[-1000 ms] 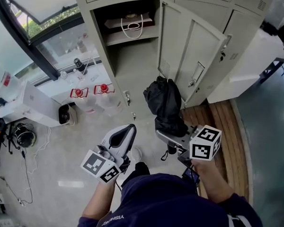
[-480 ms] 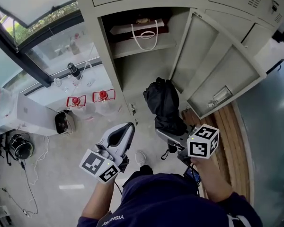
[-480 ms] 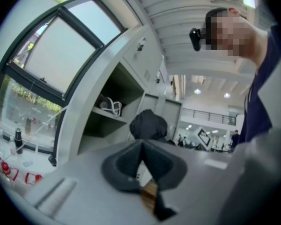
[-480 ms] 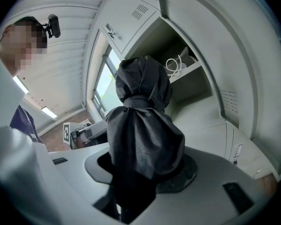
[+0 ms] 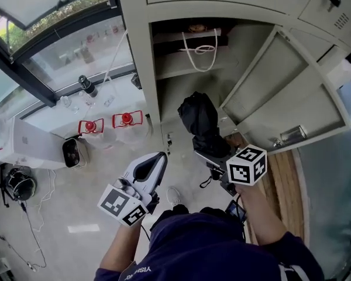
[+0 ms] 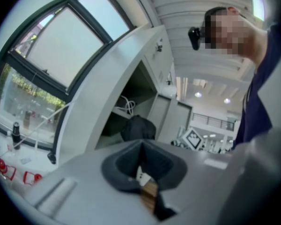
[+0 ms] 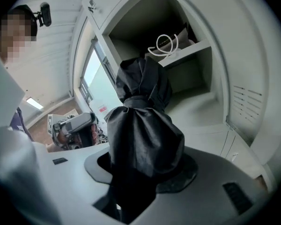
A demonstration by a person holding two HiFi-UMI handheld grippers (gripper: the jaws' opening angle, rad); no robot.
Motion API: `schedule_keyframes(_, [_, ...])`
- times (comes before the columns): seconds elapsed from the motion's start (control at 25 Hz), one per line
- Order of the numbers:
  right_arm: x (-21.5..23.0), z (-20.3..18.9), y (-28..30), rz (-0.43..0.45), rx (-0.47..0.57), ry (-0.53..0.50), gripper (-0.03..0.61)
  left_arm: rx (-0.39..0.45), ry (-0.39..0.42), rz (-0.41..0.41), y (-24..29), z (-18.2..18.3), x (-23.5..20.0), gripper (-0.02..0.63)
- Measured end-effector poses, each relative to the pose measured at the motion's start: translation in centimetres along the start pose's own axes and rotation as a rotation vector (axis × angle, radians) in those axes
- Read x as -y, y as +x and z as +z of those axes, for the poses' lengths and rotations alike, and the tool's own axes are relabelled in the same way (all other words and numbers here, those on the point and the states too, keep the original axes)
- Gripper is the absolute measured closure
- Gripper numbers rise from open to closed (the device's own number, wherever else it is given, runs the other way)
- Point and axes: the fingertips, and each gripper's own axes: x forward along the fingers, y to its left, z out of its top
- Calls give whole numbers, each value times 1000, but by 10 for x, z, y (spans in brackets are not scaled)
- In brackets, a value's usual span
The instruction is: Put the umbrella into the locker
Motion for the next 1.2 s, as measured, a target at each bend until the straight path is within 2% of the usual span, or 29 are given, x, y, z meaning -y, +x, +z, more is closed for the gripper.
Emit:
schedule_keyframes(0.44, [62,23,54,-148,-168,-108,380,9,-38,9,-1,-4,-28,611])
schedule_keyframes(0.68, [87,52,75,-232,-237,-285,380,4,-27,31,8,-4,-36,611])
schedule_keyframes(0.88, [99,72,100,-242,-278,-400,380,-7,-29,37,26,-4,-36,611])
schedule_keyframes(1.2, [118,107,135,-344,-318,-734,380,-33,-27,68,55,-3,-38,611])
